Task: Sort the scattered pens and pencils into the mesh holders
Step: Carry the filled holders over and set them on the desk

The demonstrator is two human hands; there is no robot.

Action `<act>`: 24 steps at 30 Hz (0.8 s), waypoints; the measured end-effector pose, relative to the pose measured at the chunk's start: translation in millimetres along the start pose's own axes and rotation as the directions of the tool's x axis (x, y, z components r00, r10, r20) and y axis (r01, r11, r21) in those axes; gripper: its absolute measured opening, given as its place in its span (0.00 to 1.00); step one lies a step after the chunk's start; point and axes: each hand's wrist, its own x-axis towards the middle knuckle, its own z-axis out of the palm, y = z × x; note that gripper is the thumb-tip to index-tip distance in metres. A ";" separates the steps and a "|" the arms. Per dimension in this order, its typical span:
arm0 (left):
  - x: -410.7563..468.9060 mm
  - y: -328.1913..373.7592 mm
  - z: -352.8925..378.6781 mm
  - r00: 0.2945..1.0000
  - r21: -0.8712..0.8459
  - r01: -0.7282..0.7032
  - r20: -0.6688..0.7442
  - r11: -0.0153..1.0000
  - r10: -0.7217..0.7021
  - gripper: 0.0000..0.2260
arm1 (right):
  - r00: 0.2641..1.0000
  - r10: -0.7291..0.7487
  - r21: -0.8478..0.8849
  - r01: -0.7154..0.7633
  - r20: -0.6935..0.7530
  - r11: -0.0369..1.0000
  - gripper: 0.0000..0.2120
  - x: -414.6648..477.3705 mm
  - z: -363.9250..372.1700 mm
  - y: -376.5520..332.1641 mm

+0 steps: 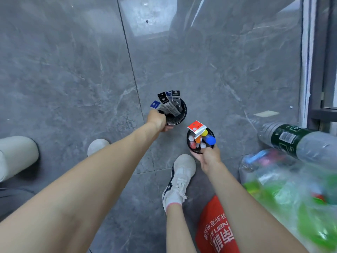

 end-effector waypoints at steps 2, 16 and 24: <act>-19.8 -7.2 -9.5 1.000 0.043 -0.011 0.029 0.999 0.009 0.18 | 1.000 -0.005 -0.035 0.004 -0.031 0.999 0.23 -14.5 -12.2 -1.3; -323.5 73.2 -163.1 0.973 0.314 -0.226 0.023 0.922 0.231 0.15 | 0.973 -0.133 -0.350 0.194 0.190 0.916 0.15 -316.0 -63.8 -110.9; -560.1 101.4 -227.2 0.934 0.064 -0.344 -0.079 0.937 0.348 0.16 | 0.908 -0.187 -0.378 0.333 0.374 0.864 0.14 -531.6 -62.6 -190.9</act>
